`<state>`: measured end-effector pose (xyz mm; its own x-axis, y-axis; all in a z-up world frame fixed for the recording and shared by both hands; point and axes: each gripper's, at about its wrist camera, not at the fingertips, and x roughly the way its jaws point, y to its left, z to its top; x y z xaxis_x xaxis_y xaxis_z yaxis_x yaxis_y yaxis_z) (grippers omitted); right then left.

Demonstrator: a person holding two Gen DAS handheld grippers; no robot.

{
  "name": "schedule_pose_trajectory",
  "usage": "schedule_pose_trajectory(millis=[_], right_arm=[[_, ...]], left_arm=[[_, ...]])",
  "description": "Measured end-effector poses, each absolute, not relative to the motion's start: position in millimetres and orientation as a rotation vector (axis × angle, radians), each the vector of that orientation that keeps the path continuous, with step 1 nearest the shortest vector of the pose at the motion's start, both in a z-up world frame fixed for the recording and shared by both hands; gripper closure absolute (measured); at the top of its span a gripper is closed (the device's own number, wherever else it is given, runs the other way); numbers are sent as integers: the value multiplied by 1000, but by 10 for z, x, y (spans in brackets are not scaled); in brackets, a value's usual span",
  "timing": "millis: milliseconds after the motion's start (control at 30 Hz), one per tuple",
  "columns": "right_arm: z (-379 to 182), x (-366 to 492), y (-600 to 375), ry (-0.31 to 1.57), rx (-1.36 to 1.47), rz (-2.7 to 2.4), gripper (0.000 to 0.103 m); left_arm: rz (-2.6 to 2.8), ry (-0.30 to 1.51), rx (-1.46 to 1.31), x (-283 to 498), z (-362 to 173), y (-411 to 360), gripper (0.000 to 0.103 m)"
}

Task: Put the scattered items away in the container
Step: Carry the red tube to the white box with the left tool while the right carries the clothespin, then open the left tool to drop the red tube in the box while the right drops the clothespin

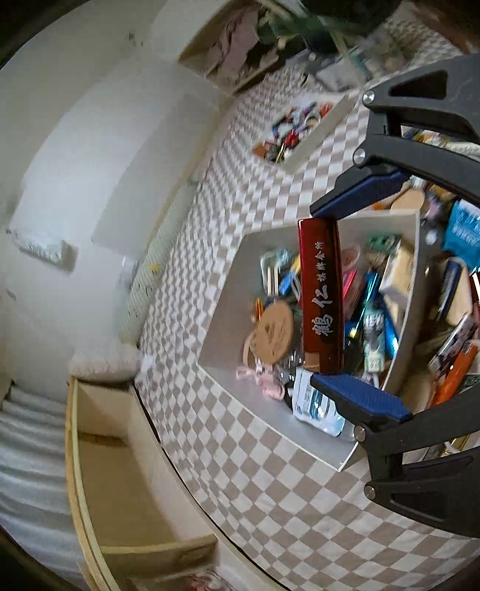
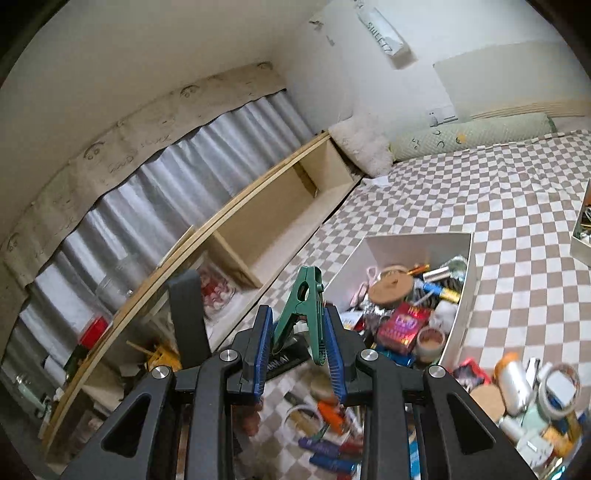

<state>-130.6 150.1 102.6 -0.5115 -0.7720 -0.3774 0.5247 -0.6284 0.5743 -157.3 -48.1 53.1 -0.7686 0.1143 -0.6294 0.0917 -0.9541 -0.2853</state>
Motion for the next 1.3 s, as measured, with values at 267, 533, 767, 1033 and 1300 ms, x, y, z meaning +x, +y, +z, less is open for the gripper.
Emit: schedule_pose_trajectory(millis=[267, 533, 767, 1033, 1300], right_arm=[[942, -1795, 1486, -492, 872, -2193, 74], [750, -2344, 1359, -473, 974, -2236, 74], [536, -2811, 1169, -340, 1105, -2312, 74], [277, -3249, 952, -84, 1236, -2412, 74], [-25, -3598, 902, 12, 1326, -2497, 74]], left_arm=[[2969, -392, -1208, -1822, 100, -619, 20], [2975, -343, -1320, -1976, -227, -725, 20], [2979, -285, -1339, -2048, -309, -766, 20], [2958, -147, -1370, -2110, -388, -755, 20], [2936, -202, -1347, -2112, -359, -797, 13]])
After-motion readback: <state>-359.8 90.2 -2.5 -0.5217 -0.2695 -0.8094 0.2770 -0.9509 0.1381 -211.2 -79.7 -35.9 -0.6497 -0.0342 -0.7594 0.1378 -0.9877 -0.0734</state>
